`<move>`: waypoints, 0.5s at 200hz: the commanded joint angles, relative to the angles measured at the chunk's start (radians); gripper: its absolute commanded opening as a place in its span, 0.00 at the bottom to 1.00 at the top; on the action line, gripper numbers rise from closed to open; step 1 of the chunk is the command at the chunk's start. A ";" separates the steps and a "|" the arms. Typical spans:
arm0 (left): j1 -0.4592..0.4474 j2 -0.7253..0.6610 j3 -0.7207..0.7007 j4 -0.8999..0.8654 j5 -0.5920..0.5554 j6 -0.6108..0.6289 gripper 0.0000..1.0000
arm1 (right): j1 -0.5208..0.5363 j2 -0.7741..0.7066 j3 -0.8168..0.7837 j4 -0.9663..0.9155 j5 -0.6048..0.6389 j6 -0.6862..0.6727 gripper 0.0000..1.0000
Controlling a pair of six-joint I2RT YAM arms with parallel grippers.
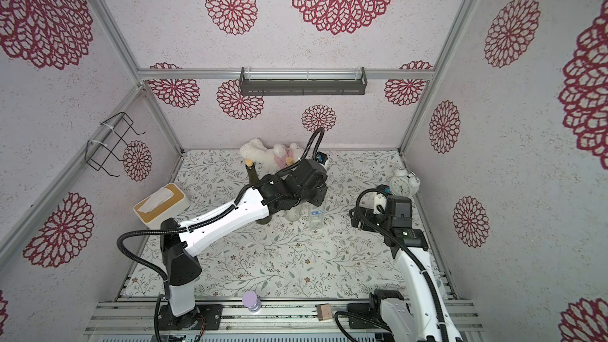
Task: Remove the label from the bottle
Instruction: Adjust the bottle at the center of the board.
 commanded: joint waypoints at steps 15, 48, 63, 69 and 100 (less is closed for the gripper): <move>-0.014 0.049 0.026 0.009 -0.070 -0.087 0.23 | -0.004 -0.032 -0.004 0.018 0.005 0.006 0.96; -0.019 0.057 0.001 0.022 -0.070 -0.104 0.26 | -0.005 -0.040 -0.017 0.023 0.002 0.013 0.95; -0.023 0.055 -0.013 0.033 -0.076 -0.110 0.30 | -0.004 -0.043 -0.019 0.020 0.006 0.013 0.95; -0.024 0.055 -0.020 0.039 -0.075 -0.114 0.30 | -0.004 -0.043 -0.020 0.020 0.006 0.012 0.95; -0.025 0.049 -0.035 0.045 -0.079 -0.130 0.45 | -0.004 -0.046 -0.021 0.017 0.007 0.013 0.95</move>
